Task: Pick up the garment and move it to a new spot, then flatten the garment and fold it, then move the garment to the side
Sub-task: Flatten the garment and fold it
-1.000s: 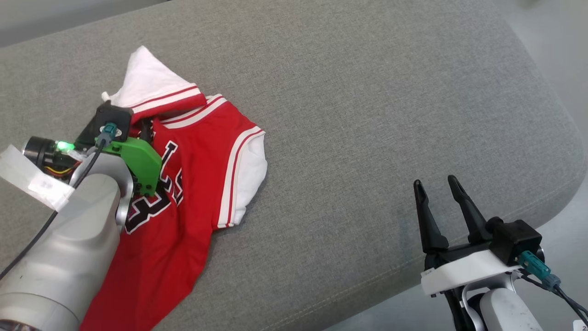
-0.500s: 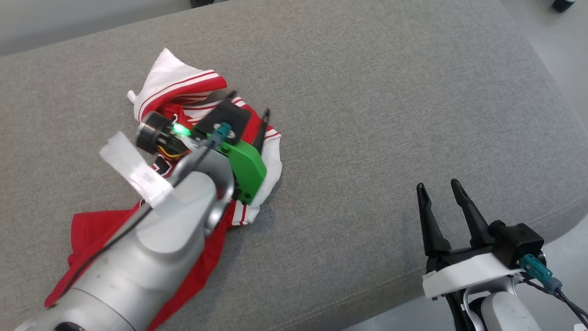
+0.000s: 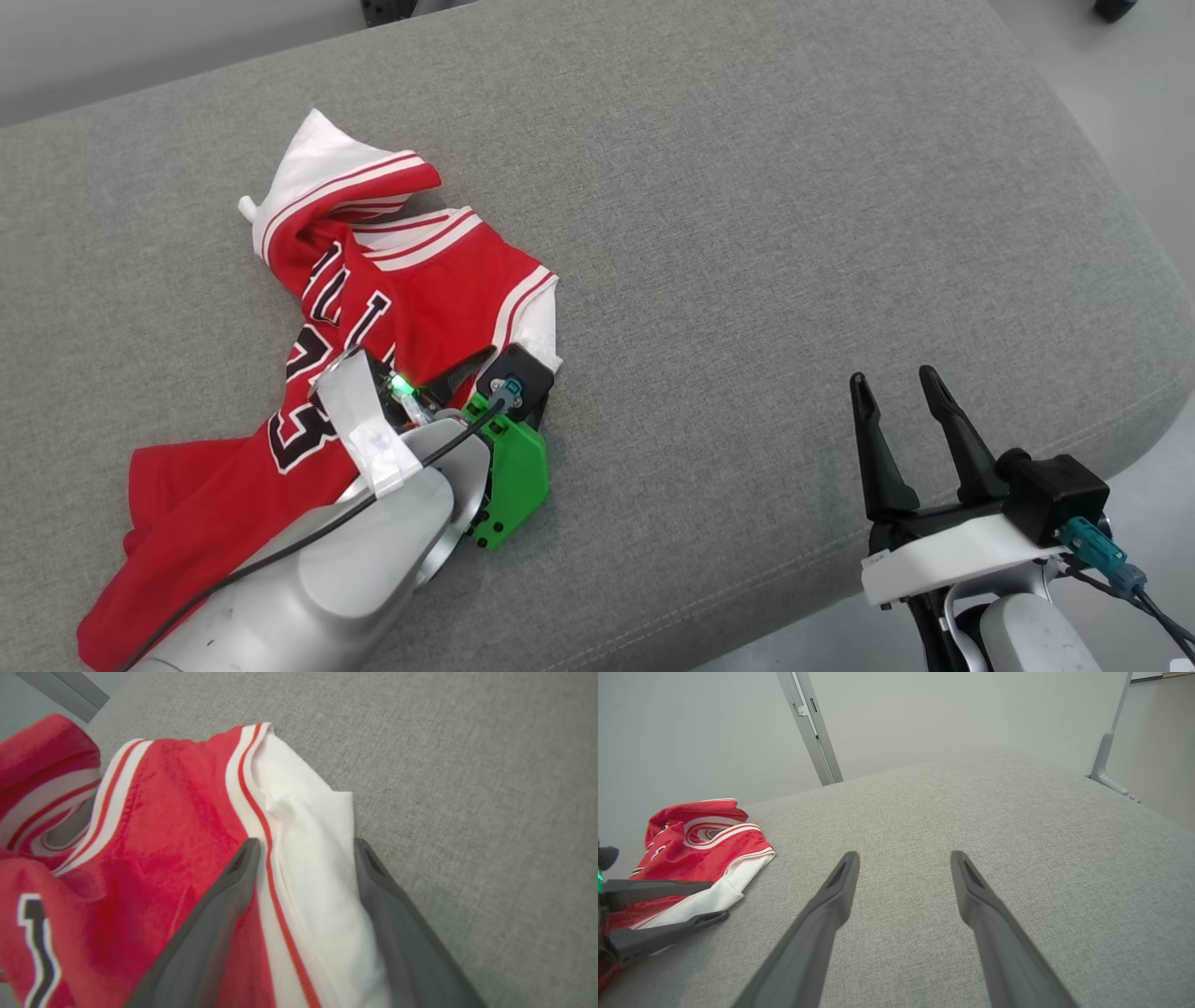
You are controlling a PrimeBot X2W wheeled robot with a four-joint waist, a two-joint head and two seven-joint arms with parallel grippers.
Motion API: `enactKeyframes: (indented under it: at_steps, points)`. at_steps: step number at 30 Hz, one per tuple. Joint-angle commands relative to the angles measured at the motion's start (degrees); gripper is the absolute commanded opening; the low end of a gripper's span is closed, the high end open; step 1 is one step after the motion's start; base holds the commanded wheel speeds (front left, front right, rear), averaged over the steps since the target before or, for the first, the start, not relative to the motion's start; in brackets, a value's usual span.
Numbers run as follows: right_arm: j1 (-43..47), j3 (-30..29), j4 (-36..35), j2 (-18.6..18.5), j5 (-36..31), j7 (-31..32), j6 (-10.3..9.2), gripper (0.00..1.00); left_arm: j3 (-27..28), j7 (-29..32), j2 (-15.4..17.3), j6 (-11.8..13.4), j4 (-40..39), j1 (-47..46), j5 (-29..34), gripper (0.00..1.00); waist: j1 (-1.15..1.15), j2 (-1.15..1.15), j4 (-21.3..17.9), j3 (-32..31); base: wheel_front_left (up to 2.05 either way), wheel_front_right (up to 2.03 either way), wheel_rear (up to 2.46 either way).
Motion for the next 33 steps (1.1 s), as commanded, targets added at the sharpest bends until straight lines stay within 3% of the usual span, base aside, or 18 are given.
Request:
enactKeyframes:
  at_steps: [1,2,3,4,8,10,13,16,20,23,24,25,26,27,31,33]
  points:
    - [0.5,-0.2,0.1,-0.1,0.3,-0.2,-0.02,1.00,-0.3,0.8,0.5,-0.6,0.4,1.1,-0.7,1.00,0.00,0.66,0.2,-0.1,0.00,0.00,0.00]
    - [0.4,-0.3,0.1,-0.1,0.3,-0.2,-0.02,1.00,-0.4,1.0,0.6,-0.6,0.7,1.4,-0.8,1.00,0.00,0.66,0.3,-0.1,0.00,0.00,0.00]
    - [0.3,-0.2,0.1,-0.1,0.3,-0.2,-0.02,1.00,-0.5,1.1,0.6,-0.8,1.1,1.8,-1.0,0.35,0.00,0.66,0.4,-0.2,0.00,0.00,0.00]
    - [0.2,-0.1,0.1,-0.1,0.3,-0.2,-0.02,1.00,-0.4,1.0,0.5,-1.2,1.4,2.2,-1.7,0.00,0.00,0.66,0.5,-0.3,0.00,0.00,0.00]
    - [0.0,-0.1,0.3,-0.1,0.0,-0.2,-0.02,1.00,2.1,-3.0,-0.4,-2.7,1.2,2.1,-4.5,0.00,0.00,0.66,0.7,-0.7,0.00,0.00,0.00]
    - [0.1,-0.1,0.3,-0.1,-0.1,-0.2,-0.02,1.00,5.8,-5.6,-1.7,-4.1,0.1,3.0,-9.2,0.00,0.00,0.66,0.8,-1.0,0.00,0.00,0.00]
    - [0.7,-0.2,0.4,-0.1,-0.4,-0.2,-0.02,1.00,12.3,-10.3,-3.7,-9.6,-3.7,5.2,-19.1,0.00,0.00,0.66,0.8,-1.6,0.00,0.00,0.00]
    - [1.3,-0.5,0.4,-0.1,-0.6,-0.2,-0.02,1.00,15.9,-11.3,-4.5,-12.5,-8.9,7.6,-28.8,0.00,0.00,0.66,1.0,-2.1,0.00,0.00,0.00]
    - [1.4,-0.3,0.7,-0.1,-1.2,-0.2,-0.02,1.00,18.2,-9.0,-4.3,-13.0,-12.9,10.1,-39.7,0.00,0.00,0.66,1.4,-2.5,0.00,0.00,0.00]
    - [0.6,0.4,0.8,-0.1,-1.6,-0.2,-0.02,1.00,20.1,-8.1,-4.8,-13.0,-10.7,11.7,-45.5,0.00,0.00,0.66,1.2,-2.7,0.00,0.00,0.00]
    - [0.4,0.5,0.9,-0.1,-1.7,-0.2,-0.02,1.00,21.0,-8.9,-4.9,-13.0,-8.9,11.5,-46.3,0.11,0.00,0.66,1.1,-2.8,0.00,0.00,0.00]
    - [0.3,0.7,1.0,-0.1,-1.7,-0.2,-0.02,1.00,21.5,-9.8,-5.1,-12.6,-6.9,11.0,-46.2,0.36,0.00,0.66,0.9,-2.8,0.00,0.00,0.00]
    - [0.2,0.9,0.9,-0.1,-1.8,-0.2,-0.02,1.00,21.6,-10.8,-5.1,-11.9,-4.8,10.3,-45.3,0.81,0.00,0.66,0.7,-2.9,0.00,0.00,0.00]
    - [0.3,1.0,0.9,-0.1,-1.9,-0.2,-0.02,1.00,21.7,-12.3,-5.2,-11.2,-2.8,9.4,-44.0,1.00,0.00,0.66,0.6,-2.9,0.00,0.00,0.00]
    - [0.9,0.6,0.9,-0.1,-2.2,-0.2,-0.02,1.00,20.4,-17.4,-4.8,-7.1,4.7,6.3,-38.3,1.00,0.00,0.66,0.0,-2.8,0.00,0.00,0.00]
    - [1.0,0.6,0.9,-0.1,-2.2,-0.2,-0.02,1.00,20.2,-18.2,-4.7,-6.5,6.2,5.7,-37.4,1.00,0.00,0.66,-0.1,-2.7,0.00,0.00,0.00]
